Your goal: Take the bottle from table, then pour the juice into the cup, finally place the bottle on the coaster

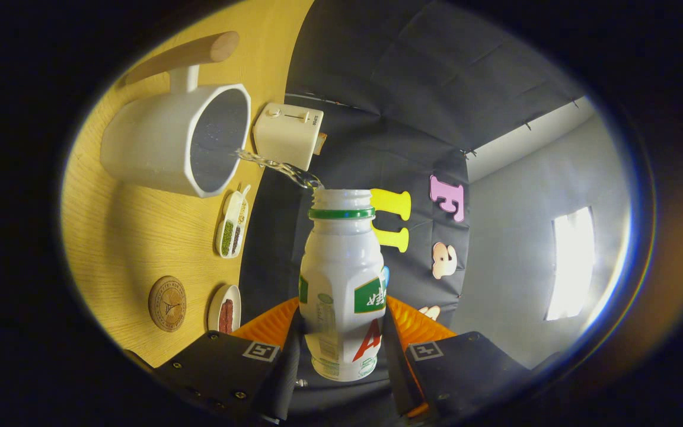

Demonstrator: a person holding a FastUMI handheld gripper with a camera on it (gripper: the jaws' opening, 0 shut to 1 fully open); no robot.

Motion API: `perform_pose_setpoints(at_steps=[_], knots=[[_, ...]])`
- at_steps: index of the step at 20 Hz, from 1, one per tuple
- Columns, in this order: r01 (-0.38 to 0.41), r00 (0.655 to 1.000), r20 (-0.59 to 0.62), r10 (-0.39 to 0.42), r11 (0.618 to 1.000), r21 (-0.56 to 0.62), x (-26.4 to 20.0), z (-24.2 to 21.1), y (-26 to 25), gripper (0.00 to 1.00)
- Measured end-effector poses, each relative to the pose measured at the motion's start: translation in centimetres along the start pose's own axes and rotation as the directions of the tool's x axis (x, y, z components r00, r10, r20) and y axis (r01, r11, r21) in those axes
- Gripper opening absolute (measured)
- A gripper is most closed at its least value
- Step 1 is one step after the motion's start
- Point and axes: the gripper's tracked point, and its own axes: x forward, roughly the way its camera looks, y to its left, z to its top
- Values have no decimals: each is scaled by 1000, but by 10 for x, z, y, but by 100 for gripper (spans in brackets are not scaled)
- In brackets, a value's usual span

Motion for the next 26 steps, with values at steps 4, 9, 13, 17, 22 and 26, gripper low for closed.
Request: perform_pose_setpoints(at_steps=[4, 9, 13, 17, 22, 26], knots=[[1, 1000, -1, -1, 1000, -23, -1, 2, -1, 65], [11, 1000, 0, -11, 999, -37, -1, 0, -1, 65], [25, 1000, 5, -25, 998, -66, -2, 2, -5, 65], [28, 1000, 13, -27, 995, -93, -4, 5, -6, 65], [24, 999, 28, -21, 992, -123, 3, 12, -7, 65], [50, 998, 45, -44, 987, -155, 9, 18, -13, 65]])
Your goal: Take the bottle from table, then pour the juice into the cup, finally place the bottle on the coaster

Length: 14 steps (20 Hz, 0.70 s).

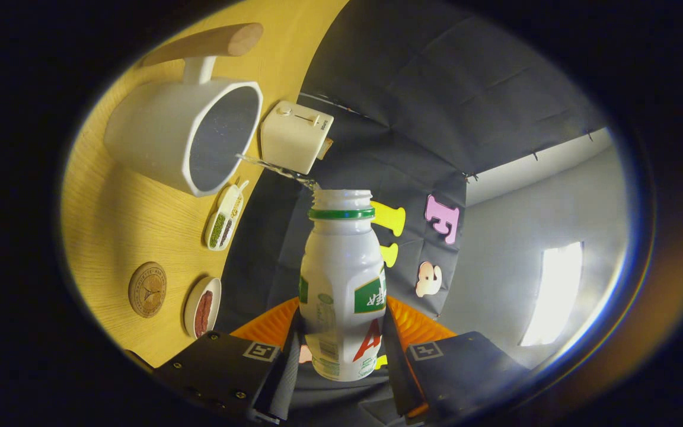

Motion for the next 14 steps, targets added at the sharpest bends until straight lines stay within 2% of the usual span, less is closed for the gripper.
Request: perform_pose_setpoints(at_steps=[9, 14], knots=[[41, 999, 40, -37, 995, -87, -1, 8, -11, 64], [81, 994, 84, -68, 982, -172, -3, 16, -14, 64]])
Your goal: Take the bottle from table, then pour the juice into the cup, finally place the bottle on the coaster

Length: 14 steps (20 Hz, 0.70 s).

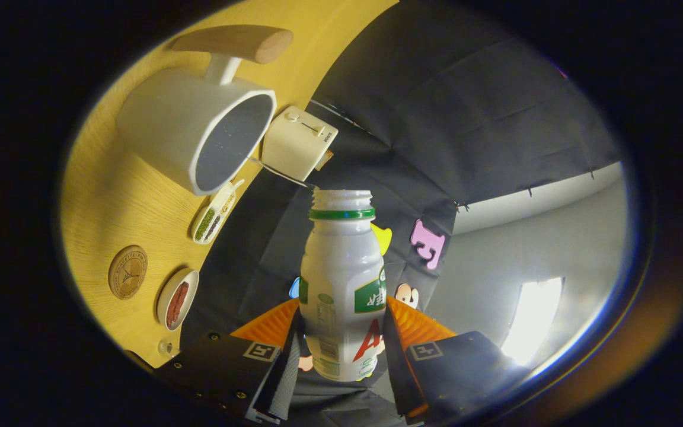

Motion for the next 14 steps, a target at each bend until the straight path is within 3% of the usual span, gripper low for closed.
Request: perform_pose_setpoints(at_steps=[14], knots=[[133, 986, 133, -104, 965, -227, -9, 33, -6, 64]])
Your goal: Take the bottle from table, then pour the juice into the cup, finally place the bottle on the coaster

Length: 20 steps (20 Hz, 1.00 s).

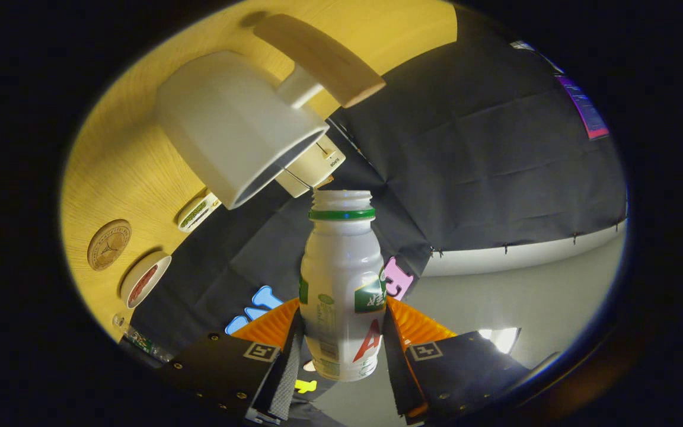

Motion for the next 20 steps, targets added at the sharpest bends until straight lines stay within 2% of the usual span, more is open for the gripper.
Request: perform_pose_setpoints(at_steps=[10, 14, 16, 17, 18, 20], knots=[[-16, 1000, 6, 16, 1000, -3, 0, 3, 6, 64], [-74, 996, -36, 79, 988, 134, 2, -11, 17, 64], [-110, 989, -64, 132, 955, 275, 1, -22, 26, 64], [-124, 984, -75, 161, 925, 359, 2, -28, 31, 65], [-136, 977, -85, 194, 882, 451, 3, -36, 38, 65], [-144, 963, -90, 253, 769, 623, 4, -47, 47, 65]])
